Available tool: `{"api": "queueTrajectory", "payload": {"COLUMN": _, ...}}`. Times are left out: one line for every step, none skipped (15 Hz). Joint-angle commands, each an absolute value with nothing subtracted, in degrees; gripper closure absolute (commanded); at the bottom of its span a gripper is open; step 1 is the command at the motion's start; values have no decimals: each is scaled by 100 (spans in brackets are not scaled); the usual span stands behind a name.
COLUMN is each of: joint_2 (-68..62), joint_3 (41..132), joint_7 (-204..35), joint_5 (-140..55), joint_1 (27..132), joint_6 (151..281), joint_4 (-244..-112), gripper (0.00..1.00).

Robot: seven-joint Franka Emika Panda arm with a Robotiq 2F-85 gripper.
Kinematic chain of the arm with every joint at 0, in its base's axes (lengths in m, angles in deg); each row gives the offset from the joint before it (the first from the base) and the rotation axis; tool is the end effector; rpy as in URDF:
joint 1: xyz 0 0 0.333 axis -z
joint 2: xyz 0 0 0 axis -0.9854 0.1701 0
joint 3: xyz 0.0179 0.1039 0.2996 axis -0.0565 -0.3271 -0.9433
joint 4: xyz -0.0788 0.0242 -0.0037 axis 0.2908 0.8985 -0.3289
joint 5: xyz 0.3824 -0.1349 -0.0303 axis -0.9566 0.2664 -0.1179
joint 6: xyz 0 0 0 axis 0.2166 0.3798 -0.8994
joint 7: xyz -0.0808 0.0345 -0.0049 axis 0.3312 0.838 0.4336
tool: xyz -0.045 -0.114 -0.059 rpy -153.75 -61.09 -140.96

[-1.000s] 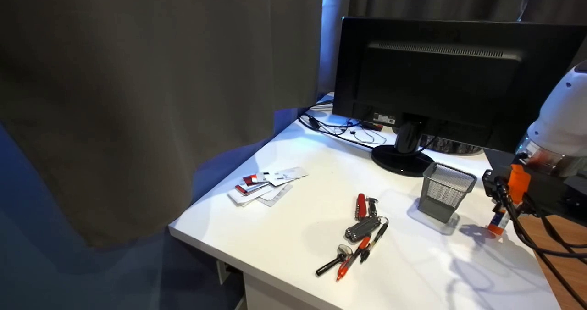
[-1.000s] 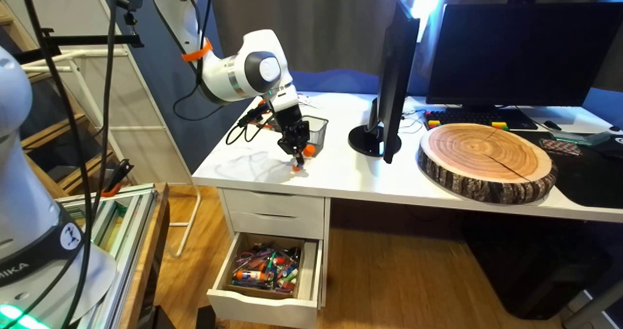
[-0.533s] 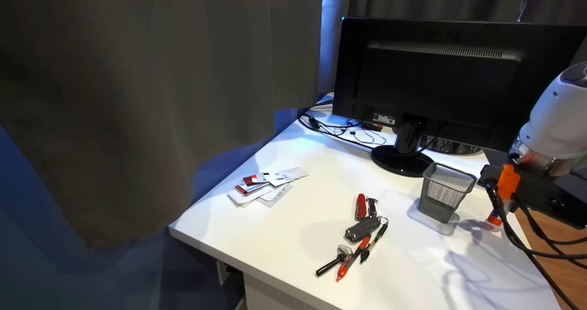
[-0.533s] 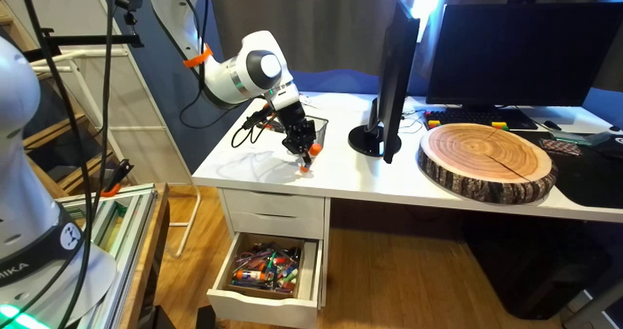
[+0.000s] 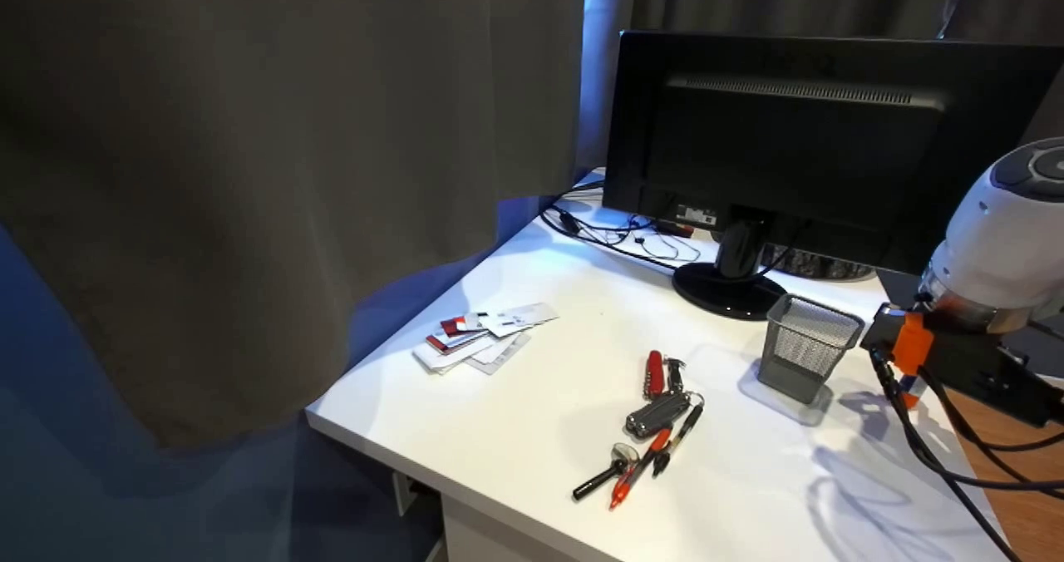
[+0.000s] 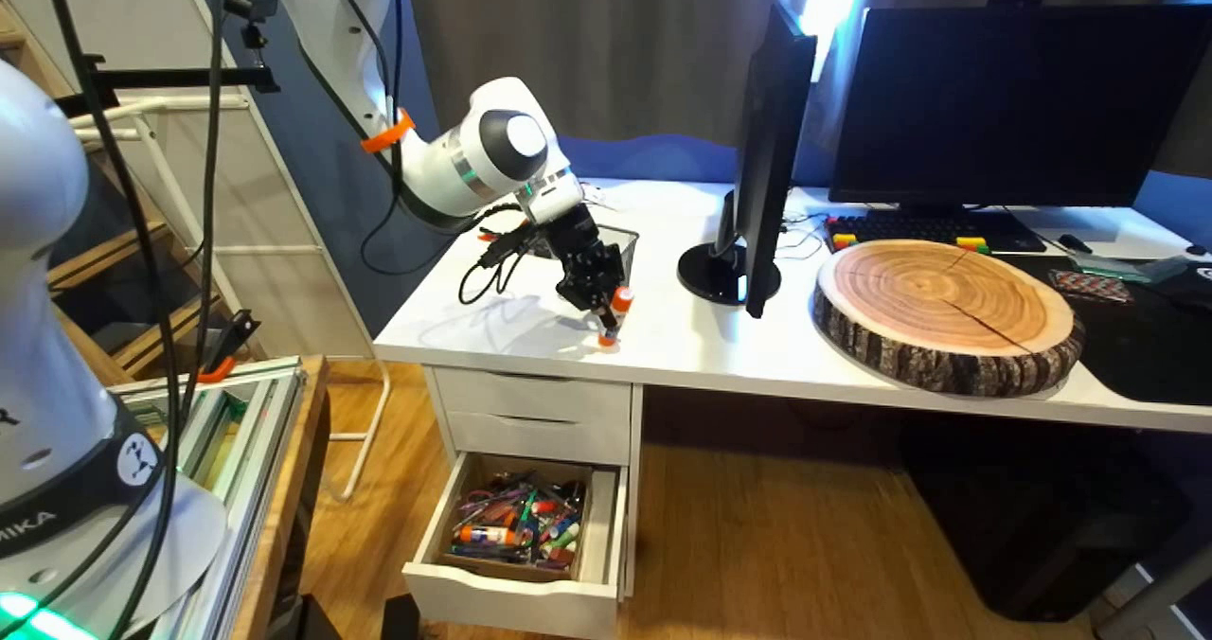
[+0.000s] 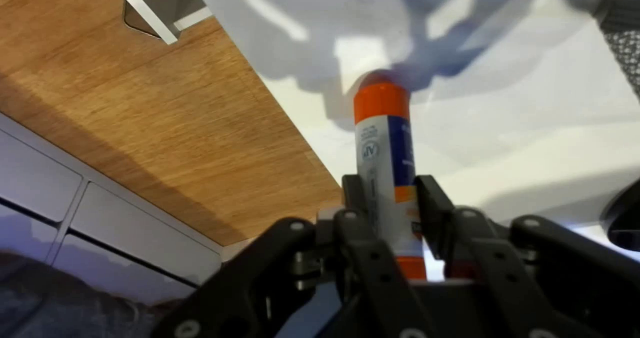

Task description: Turn the grey basket over and then put the orange glue stick in an upright position

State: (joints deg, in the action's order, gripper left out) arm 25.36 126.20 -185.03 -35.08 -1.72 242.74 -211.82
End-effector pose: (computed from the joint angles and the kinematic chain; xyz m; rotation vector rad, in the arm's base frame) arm 0.4601 0.3107 0.0855 2.6041 -1.1539 0.7857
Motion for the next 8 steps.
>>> {"api": "queueTrajectory", "payload": {"joint_2": 2920, "joint_3": 12942, "joint_7": -18871, "joint_5": -3440, "joint_1": -530, "joint_6": 24166, "joint_4": -21043, "gripper": 92}}
{"api": "queueTrajectory", "payload": {"joint_2": 2983, "joint_3": 12962, "joint_7": -18880, "joint_5": -3471, "joint_1": -556, "joint_6": 24184, "joint_4": -21037, "gripper": 92}}
{"api": "queueTrajectory", "payload": {"joint_2": 3040, "joint_3": 12973, "joint_7": -18878, "joint_5": -3494, "joint_1": -577, "joint_6": 24175, "joint_4": -21025, "gripper": 92}}
{"api": "queueTrajectory", "payload": {"joint_2": 3094, "joint_3": 12974, "joint_7": -18863, "joint_5": -3514, "joint_1": -580, "joint_6": 24172, "joint_4": -20996, "gripper": 92}}
{"api": "queueTrajectory", "payload": {"joint_2": 3133, "joint_3": 12978, "joint_7": -18847, "joint_5": -3531, "joint_1": -584, "joint_6": 24179, "joint_4": -20971, "gripper": 92}}
{"api": "queueTrajectory", "payload": {"joint_2": 3173, "joint_3": 12977, "joint_7": -18824, "joint_5": -3541, "joint_1": -573, "joint_6": 24185, "joint_4": -20936, "gripper": 92}}
{"api": "queueTrajectory", "payload": {"joint_2": 3217, "joint_3": 12999, "joint_7": -18827, "joint_5": -3544, "joint_1": -589, "joint_6": 24183, "joint_4": -20904, "gripper": 92}}
{"api": "queueTrajectory", "payload": {"joint_2": 3249, "joint_3": 13003, "joint_7": -18822, "joint_5": -3551, "joint_1": -579, "joint_6": 24183, "joint_4": -20869, "gripper": 92}}
